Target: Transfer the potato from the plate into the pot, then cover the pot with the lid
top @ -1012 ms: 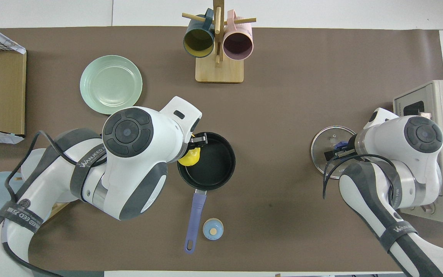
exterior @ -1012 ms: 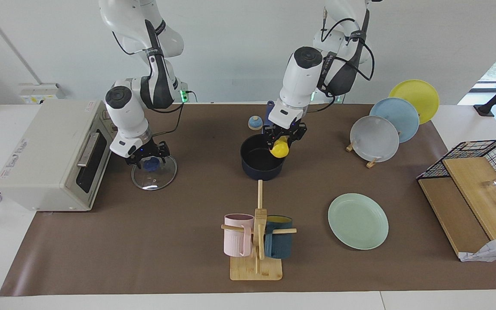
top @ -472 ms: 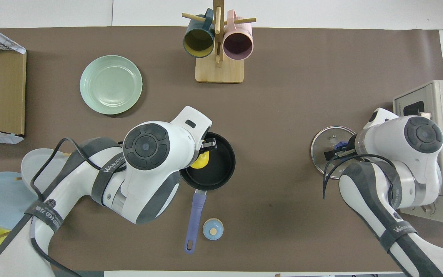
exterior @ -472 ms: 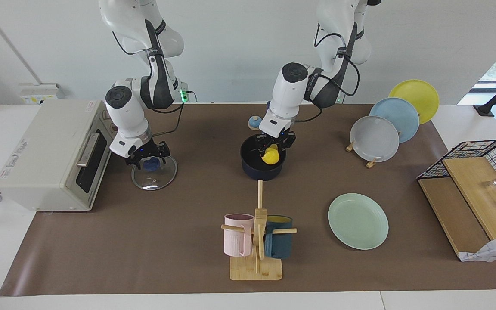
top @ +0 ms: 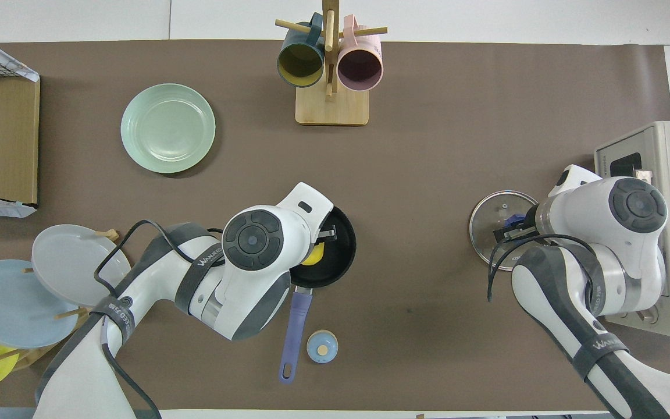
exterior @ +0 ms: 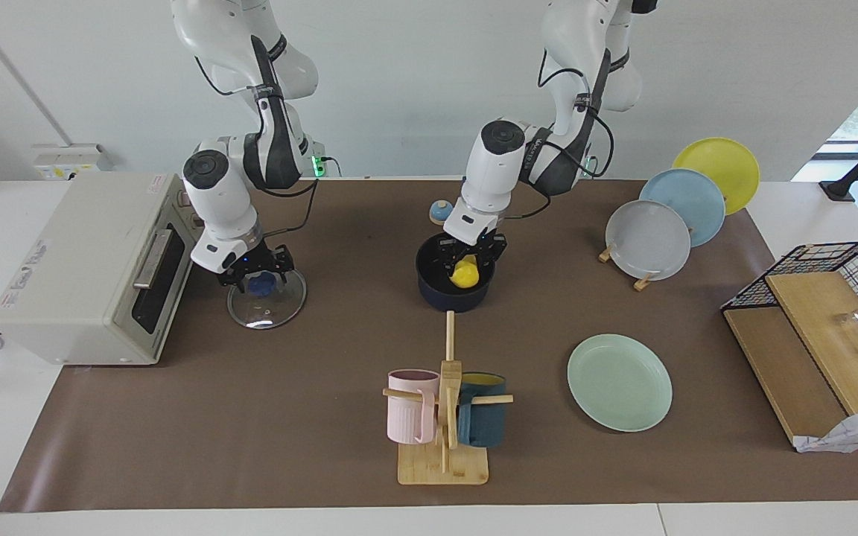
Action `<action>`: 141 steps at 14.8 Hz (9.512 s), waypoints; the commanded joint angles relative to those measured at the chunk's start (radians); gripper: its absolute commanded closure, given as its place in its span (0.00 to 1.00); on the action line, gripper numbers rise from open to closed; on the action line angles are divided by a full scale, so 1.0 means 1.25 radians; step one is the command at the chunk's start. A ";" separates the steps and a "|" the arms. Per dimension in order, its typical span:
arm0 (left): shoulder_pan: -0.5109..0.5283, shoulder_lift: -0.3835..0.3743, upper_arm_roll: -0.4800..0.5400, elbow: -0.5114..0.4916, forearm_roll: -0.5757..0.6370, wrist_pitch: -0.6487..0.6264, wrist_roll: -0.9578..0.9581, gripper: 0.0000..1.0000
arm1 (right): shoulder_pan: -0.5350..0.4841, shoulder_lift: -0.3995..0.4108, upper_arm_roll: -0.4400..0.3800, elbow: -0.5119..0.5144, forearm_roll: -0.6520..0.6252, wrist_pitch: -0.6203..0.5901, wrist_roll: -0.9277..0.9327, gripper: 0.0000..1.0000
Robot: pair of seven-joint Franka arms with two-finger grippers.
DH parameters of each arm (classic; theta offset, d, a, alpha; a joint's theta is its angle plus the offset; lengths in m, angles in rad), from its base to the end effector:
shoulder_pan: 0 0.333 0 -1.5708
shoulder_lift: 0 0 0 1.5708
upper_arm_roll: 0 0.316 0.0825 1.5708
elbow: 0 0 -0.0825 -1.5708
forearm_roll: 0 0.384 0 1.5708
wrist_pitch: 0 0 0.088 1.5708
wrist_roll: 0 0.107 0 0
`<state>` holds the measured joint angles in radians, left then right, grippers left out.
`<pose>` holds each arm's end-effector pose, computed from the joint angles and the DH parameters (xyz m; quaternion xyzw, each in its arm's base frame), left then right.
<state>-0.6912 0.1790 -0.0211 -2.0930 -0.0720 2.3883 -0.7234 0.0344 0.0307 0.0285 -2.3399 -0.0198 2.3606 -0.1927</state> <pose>0.4417 -0.3819 0.3485 0.9975 0.0306 0.0253 0.0593 0.5049 0.0316 0.3205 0.9909 0.1344 -0.0054 0.0062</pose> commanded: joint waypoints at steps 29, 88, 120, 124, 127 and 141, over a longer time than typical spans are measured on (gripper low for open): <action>0.316 -0.132 0.029 0.349 0.027 -0.574 0.396 0.00 | 0.343 0.141 0.013 0.582 0.015 -0.503 0.431 1.00; 0.503 -0.149 -0.032 0.473 0.048 -0.746 0.555 0.00 | 0.549 0.226 0.014 0.450 -0.073 -0.167 0.605 0.13; 0.505 -0.151 -0.032 0.473 0.048 -0.753 0.554 0.00 | 0.047 -0.051 -0.026 0.584 -0.003 -0.698 0.189 0.00; 0.505 -0.151 -0.032 0.473 0.048 -0.753 0.554 0.00 | 0.052 -0.089 -0.061 0.526 -0.003 -0.669 0.164 0.00; 0.505 -0.151 -0.032 0.473 0.048 -0.753 0.554 0.00 | 0.045 -0.098 -0.060 0.515 -0.020 -0.658 0.163 0.00; 0.505 -0.151 -0.032 0.473 0.048 -0.753 0.554 0.00 | -0.015 -0.036 -0.013 0.592 -0.026 -0.696 0.165 0.00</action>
<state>-0.0570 0.0125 -0.0696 -1.4771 -0.0044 1.4522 -0.0323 0.0538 -0.0252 -0.0067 -1.6223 -0.0774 1.5083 0.0299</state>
